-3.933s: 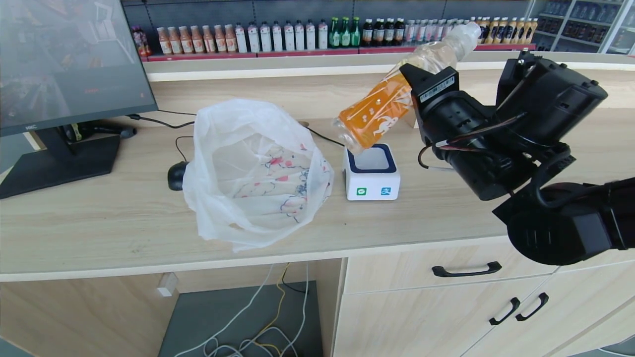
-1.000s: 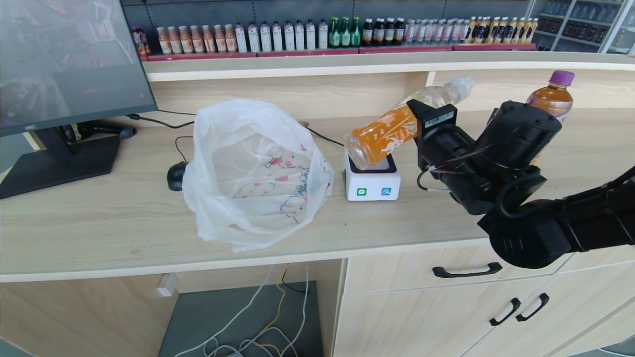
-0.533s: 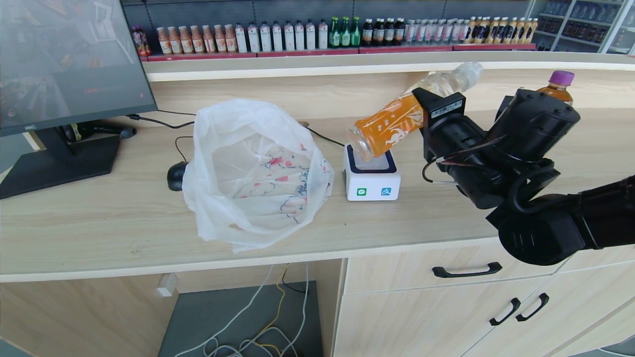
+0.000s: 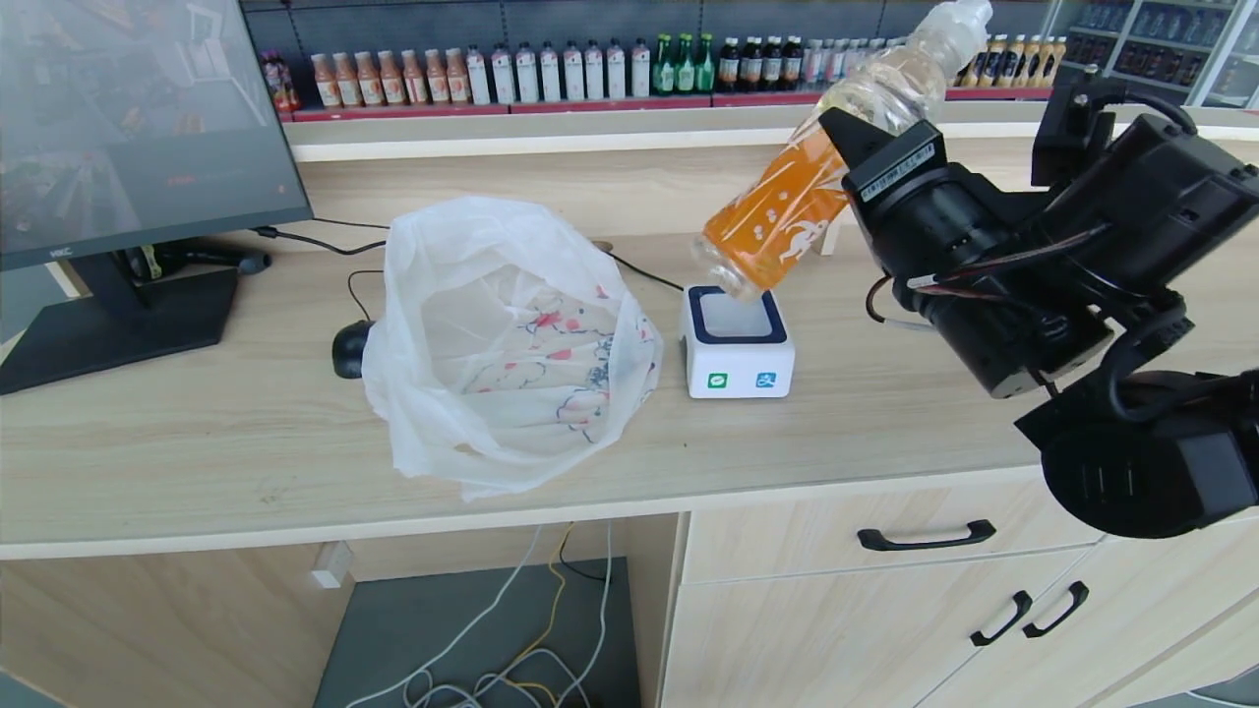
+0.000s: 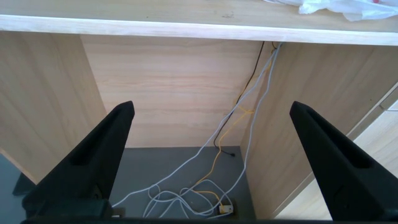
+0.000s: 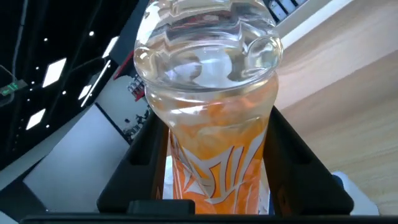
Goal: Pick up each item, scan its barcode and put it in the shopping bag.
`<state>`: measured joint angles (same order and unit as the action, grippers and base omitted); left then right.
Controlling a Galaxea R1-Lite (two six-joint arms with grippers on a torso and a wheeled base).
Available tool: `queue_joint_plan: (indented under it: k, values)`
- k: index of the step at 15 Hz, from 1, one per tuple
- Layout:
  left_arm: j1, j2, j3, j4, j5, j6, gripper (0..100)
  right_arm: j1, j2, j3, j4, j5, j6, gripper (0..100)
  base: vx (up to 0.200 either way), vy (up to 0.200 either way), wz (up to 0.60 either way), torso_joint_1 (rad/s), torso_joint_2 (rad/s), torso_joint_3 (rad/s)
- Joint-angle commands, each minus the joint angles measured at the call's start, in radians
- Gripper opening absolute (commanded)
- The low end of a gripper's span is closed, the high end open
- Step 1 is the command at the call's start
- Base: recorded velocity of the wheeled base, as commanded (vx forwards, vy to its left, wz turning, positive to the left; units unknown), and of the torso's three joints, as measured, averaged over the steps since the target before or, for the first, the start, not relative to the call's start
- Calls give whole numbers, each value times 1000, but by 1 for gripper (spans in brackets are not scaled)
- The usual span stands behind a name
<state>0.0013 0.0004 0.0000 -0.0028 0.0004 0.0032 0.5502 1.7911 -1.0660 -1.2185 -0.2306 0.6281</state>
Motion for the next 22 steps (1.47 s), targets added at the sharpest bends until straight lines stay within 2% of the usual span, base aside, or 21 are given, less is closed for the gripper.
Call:
queue_joint_plan:
  k: [1,8,10,13,16,17,22]
  values:
    - [0,0,0,0,0,0,100,40,-15,14,-38,1,-77,0,0,0,0,0,0,0]
    - [0,0,0,0,1,0,100,109,-56,146,-128,5,-512,0,0,0,0,0,0,0]
    - [0,0,0,0,0,0,100,158,-59,181,-133,16,-596,0,0,0,0,0,0,0]
    - [0,0,0,0,1,1,100,163,-53,207,-182,71,-719,0,0,0,0,0,0,0]
    - [0,0,0,0,1,-2,100,163,-27,267,-220,134,-783,0,0,0,0,0,0,0]
    - [0,0,0,0,1,-2,100,158,-2,291,-282,163,-792,0,0,0,0,0,0,0]
    - [0,0,0,1,1,-2,100,145,2,285,-306,142,-792,0,0,0,0,0,0,0]
